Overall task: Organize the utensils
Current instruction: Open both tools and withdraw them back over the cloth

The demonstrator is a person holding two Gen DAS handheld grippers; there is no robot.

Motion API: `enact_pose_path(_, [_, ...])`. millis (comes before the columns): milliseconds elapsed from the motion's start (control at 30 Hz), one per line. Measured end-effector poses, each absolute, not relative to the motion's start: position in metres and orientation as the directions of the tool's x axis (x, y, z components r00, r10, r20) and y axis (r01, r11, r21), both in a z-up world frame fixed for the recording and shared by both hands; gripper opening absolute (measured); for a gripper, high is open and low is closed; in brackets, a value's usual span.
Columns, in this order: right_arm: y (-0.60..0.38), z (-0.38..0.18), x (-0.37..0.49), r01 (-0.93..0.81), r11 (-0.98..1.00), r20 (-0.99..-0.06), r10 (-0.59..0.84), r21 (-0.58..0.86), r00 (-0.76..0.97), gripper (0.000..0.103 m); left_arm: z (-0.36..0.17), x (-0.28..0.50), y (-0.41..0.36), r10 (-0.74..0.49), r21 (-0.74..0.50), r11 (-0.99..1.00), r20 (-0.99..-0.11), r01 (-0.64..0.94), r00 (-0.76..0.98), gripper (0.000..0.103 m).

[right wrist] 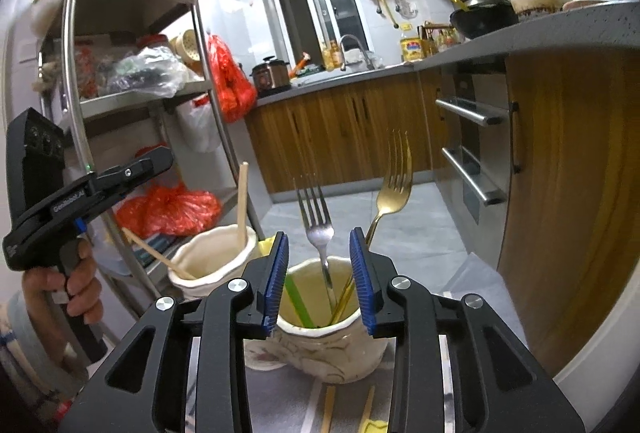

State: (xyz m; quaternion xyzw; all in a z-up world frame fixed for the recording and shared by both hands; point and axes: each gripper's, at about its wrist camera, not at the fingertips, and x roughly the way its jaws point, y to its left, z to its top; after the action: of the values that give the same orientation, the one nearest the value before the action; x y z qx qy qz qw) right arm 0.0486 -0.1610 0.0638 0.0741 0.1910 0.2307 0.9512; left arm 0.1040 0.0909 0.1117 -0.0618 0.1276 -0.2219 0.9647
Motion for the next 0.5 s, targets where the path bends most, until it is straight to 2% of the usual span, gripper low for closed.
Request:
enact_pose_path(100, [-0.166,0.068,0.041,-0.411,0.882,-0.329,0.468,0.228,0.820,0.040,0.118,0.092,0.092,-0.408,-0.150,0.912,-0.229,0.382,0.884,0.006])
enact_pose_path(200, [-0.172,0.073,0.035,-0.410,0.884,-0.333,0.466,0.226,0.820,0.052,0.124,0.080,0.092,-0.350,-0.123,0.936,-0.250,0.329,0.903,0.009])
enact_pose_path(233, [-0.174,0.074,0.032,-0.410,0.884,-0.333,0.465,0.224,0.820,0.057,0.126,0.074,0.093,-0.332,-0.111,0.943,-0.256,0.314,0.908,0.018])
enact_pose_path(267, [-0.175,0.075,0.029,-0.410,0.885,-0.332,0.463,0.220,0.822,0.060,0.127,0.070,0.093,-0.319,-0.104,0.948,-0.256,0.302,0.912,0.033])
enact_pose_path(333, [-0.178,0.078,0.022,-0.412,0.888,-0.328,0.459,0.207,0.825,0.071,0.131,0.058,0.094,-0.291,-0.092,0.957,-0.254,0.276,0.922,0.048])
enact_pose_path(433, [-0.181,0.082,0.011,-0.418,0.887,-0.321,0.460,0.194,0.828,0.085,0.135,0.044,0.095,-0.259,-0.083,0.966,-0.257,0.245,0.931,0.057])
enact_pose_path(500, [-0.184,0.084,0.004,-0.422,0.887,-0.315,0.461,0.188,0.829,0.094,0.137,0.034,0.096,-0.243,-0.087,0.970,-0.251,0.228,0.937,0.068])
